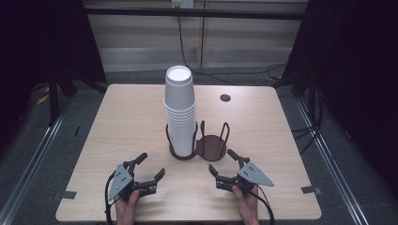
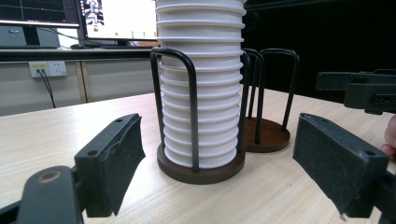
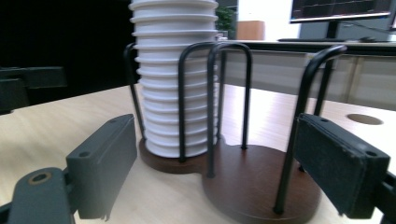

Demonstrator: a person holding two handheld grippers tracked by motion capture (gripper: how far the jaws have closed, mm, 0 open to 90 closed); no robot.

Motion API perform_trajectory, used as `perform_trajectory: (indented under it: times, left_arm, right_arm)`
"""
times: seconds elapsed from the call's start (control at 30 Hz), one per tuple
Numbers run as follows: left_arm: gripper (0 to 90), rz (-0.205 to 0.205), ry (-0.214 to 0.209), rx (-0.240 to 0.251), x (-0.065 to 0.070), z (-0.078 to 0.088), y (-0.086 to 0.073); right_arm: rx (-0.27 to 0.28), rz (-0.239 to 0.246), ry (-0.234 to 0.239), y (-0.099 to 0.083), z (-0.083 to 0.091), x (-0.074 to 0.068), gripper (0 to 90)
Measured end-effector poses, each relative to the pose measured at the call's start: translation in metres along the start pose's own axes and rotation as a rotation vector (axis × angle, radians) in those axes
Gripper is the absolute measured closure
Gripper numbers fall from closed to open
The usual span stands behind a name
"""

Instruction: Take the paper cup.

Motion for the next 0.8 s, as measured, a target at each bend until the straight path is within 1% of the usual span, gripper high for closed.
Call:
perform_trajectory:
  times: [0.07, 0.1, 0.13, 0.23, 0.33, 0.37, 0.4, 0.5, 0.53, 0.57, 0.6, 0.67, 0.73, 0.77, 0.8]
  left_arm:
    - [15.8, 0.003, -0.002, -0.002, 0.000, 0.000, 0.000]
    - [15.8, 0.003, -0.004, -0.001, 0.000, 0.000, 0.000]
    - [15.8, 0.002, -0.004, -0.002, 0.000, 0.000, 0.000]
    - [15.8, -0.008, 0.000, -0.002, 0.000, 0.000, 0.000]
    - [15.8, 0.006, -0.010, -0.001, 0.001, 0.000, 0.000]
    - [15.8, -0.010, -0.002, -0.002, 0.000, 0.000, 0.000]
    - [15.8, 0.002, -0.005, -0.001, 0.001, 0.000, 0.000]
    - [15.8, 0.002, -0.005, -0.001, 0.001, 0.000, 0.000]
    - [15.8, -0.003, -0.001, -0.001, 0.000, 0.000, 0.000]
    - [15.8, 0.003, -0.006, -0.001, 0.001, 0.000, 0.000]
    - [15.8, 0.005, -0.010, 0.001, 0.002, 0.000, 0.000]
    - [15.8, 0.001, -0.007, 0.002, 0.002, 0.000, 0.000]
    - [15.7, 0.002, -0.006, 0.002, 0.001, 0.000, 0.000]
    - [15.8, -0.009, 0.000, -0.002, 0.000, 0.000, 0.000]
    - [15.8, -0.001, -0.004, -0.001, 0.000, 0.000, 0.000]
  right_arm:
    - [0.000, 0.001, -0.005, 0.000, 0.000, 0.000, 12.8]
    - [0.001, 0.013, -0.008, 0.000, 0.000, 0.000, 12.7]
    - [-0.004, 0.010, -0.017, 0.000, 0.001, 0.000, 12.7]
    - [-0.010, -0.009, -0.012, -0.001, 0.002, 0.002, 12.4]
    - [-0.009, -0.007, -0.012, -0.001, 0.002, 0.001, 12.2]
    - [-0.012, -0.007, -0.010, -0.001, 0.002, 0.001, 12.2]
    - [-0.013, -0.008, -0.011, -0.001, 0.001, 0.001, 12.2]
    - [-0.021, -0.023, -0.022, -0.001, 0.001, 0.003, 12.3]
    - [-0.034, -0.033, -0.026, -0.002, 0.000, 0.004, 12.3]
    - [-0.048, -0.045, -0.027, -0.003, -0.001, 0.004, 12.3]
    - [-0.056, -0.049, -0.021, -0.004, -0.001, 0.004, 12.5]
    - [-0.075, -0.033, -0.006, -0.004, -0.003, 0.001, 12.7]
    - [-0.086, -0.034, 0.010, -0.004, -0.003, -0.002, 13.2]
    - [-0.092, -0.034, 0.033, -0.004, -0.003, -0.004, 15.1]
    - [-0.108, -0.040, 0.067, -0.004, -0.002, -0.007, 18.8]
Point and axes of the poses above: each handheld gripper's, and its own axes: z roughly backward along the jaws, y roughly out of its top, x roughly to its right, the point moved 9 cm from there along -z, roughly forward along the jaws, and after that the axes turned 12 degrees about z, right-handed, at the moved point
